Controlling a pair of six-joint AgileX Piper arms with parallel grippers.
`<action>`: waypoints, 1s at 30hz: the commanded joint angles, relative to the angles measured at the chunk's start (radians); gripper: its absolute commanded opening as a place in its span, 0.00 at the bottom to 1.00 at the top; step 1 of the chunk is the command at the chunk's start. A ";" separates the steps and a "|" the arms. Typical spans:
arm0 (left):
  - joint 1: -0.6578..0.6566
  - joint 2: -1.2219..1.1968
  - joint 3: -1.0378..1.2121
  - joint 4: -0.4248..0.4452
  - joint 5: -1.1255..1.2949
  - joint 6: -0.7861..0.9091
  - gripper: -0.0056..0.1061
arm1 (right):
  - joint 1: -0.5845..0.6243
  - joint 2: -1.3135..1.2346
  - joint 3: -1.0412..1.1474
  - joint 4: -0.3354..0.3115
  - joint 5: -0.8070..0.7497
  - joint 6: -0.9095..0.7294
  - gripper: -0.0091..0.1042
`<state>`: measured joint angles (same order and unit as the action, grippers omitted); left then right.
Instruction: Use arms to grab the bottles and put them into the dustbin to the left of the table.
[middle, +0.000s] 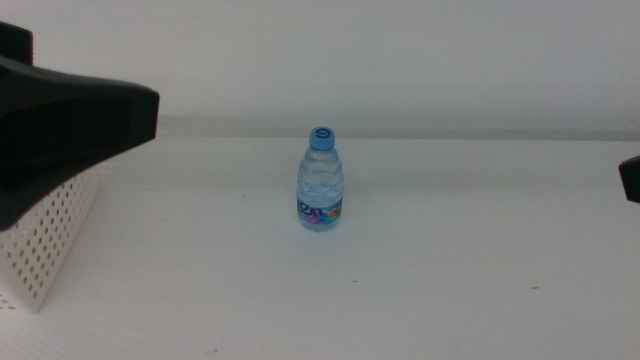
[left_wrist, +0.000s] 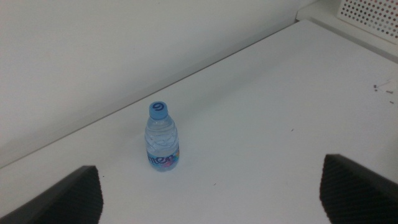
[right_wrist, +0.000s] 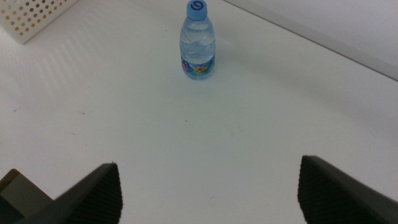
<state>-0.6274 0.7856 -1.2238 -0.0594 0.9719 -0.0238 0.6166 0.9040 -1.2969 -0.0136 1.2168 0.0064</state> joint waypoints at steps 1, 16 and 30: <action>-0.006 -0.006 0.000 -0.001 -0.018 -0.007 0.89 | 0.004 -0.002 -0.005 -0.006 -0.007 0.003 0.75; 0.046 -0.020 0.647 0.094 -1.035 -0.012 0.89 | 0.004 -0.002 -0.005 -0.006 -0.007 0.003 0.75; 0.068 0.078 0.923 0.041 -1.213 -0.003 0.89 | 0.004 -0.002 -0.005 -0.006 -0.005 0.003 0.75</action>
<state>-0.5584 0.8547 -0.3028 -0.0052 -0.2322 -0.0257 0.6166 0.9040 -1.2969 -0.0136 1.2168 0.0085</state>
